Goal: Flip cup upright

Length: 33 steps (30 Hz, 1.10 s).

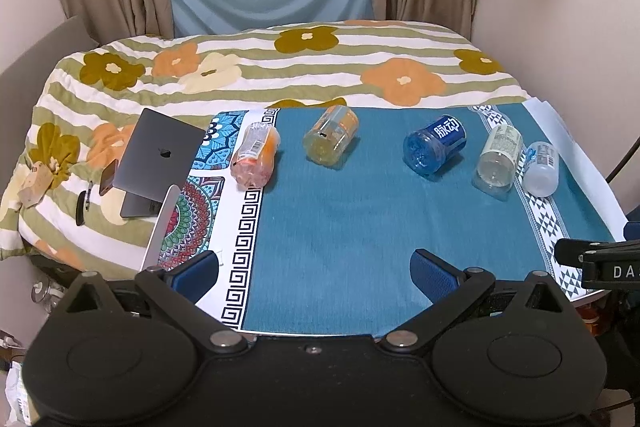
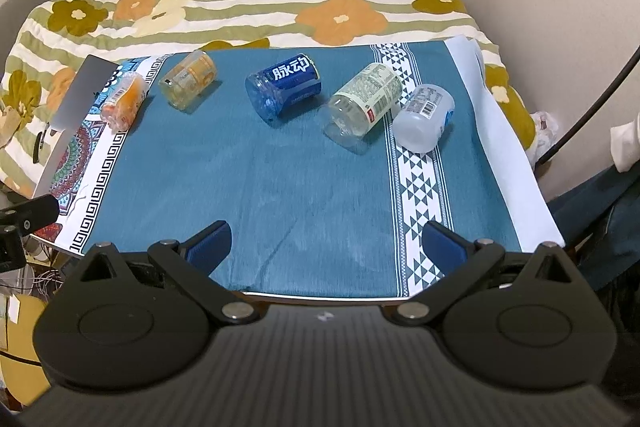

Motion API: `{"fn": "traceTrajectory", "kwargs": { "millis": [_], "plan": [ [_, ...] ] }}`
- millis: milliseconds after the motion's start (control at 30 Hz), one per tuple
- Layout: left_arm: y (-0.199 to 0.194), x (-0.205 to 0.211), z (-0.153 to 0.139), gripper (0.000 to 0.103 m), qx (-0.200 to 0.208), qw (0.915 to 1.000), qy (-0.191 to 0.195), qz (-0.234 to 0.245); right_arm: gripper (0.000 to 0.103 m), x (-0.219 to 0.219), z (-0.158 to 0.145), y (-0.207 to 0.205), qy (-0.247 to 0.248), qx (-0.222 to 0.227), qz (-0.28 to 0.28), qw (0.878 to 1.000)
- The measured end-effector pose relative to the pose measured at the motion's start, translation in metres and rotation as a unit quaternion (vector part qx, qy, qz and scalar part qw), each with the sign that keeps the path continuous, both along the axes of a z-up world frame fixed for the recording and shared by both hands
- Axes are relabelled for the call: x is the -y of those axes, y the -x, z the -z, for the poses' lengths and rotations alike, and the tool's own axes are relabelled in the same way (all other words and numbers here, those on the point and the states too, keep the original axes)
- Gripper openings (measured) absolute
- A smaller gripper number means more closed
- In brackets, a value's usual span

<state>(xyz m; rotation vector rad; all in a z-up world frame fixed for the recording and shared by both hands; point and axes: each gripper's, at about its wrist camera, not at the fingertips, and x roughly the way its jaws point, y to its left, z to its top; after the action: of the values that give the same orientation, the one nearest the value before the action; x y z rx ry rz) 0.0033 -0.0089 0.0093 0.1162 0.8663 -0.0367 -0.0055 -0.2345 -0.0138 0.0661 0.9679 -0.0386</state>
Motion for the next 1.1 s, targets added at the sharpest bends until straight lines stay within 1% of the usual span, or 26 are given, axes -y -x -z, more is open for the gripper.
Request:
{"fn": "traceTrajectory", "kwargs": {
  "millis": [967, 1100],
  "plan": [
    [0.0004, -0.0029, -0.0007, 0.103, 0.001, 1.0, 0.002, -0.002, 0.103, -0.0034, -0.001, 0.0009, 0.002, 0.003, -0.001, 1.0],
    [0.0002, -0.004, -0.0017, 0.103, 0.001, 0.9999, 0.01, -0.002, 0.103, -0.0034, -0.0011, 0.0012, 0.002, 0.003, -0.001, 1.0]
  ]
}}
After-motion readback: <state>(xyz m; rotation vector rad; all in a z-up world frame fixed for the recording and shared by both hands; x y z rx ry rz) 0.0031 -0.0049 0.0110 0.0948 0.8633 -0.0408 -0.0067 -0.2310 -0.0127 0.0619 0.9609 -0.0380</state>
